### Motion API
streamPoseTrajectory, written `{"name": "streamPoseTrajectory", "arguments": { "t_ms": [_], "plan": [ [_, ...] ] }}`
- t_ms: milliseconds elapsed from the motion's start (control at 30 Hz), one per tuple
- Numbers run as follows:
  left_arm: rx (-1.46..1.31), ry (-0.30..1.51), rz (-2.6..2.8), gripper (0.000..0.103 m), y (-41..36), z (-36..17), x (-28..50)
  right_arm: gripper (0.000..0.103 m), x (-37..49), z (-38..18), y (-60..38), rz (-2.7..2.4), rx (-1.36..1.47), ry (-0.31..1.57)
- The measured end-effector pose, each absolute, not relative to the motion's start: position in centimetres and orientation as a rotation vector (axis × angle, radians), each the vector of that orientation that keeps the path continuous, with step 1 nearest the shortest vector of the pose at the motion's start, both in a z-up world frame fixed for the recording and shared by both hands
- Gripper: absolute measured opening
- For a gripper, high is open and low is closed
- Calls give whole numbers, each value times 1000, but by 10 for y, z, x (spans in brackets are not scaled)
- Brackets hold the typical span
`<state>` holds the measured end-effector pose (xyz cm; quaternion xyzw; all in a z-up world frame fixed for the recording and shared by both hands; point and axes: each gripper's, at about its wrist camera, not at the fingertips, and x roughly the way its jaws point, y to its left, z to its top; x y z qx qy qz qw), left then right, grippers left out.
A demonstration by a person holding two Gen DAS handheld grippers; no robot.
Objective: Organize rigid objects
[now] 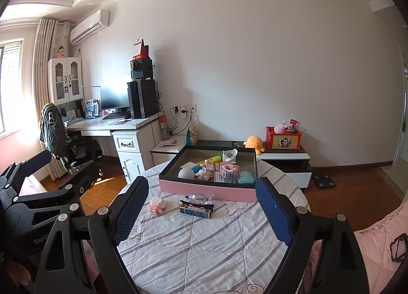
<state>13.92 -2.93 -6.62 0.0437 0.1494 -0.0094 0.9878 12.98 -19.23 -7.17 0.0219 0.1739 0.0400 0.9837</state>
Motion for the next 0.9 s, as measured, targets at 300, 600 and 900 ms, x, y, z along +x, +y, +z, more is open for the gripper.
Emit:
{"name": "streamPoseTrajectory", "arguments": {
  "t_ms": [300, 600, 900],
  "plan": [
    [99, 470, -45, 103, -32, -121, 192, 87, 175, -118, -195, 83, 50, 489],
    [100, 648, -50, 103, -25, -181, 249, 87, 232, -174, -194, 110, 53, 652],
    [87, 752, -13, 103, -8, -223, 294, 87, 294, -219, -183, 132, 59, 785]
  ]
}}
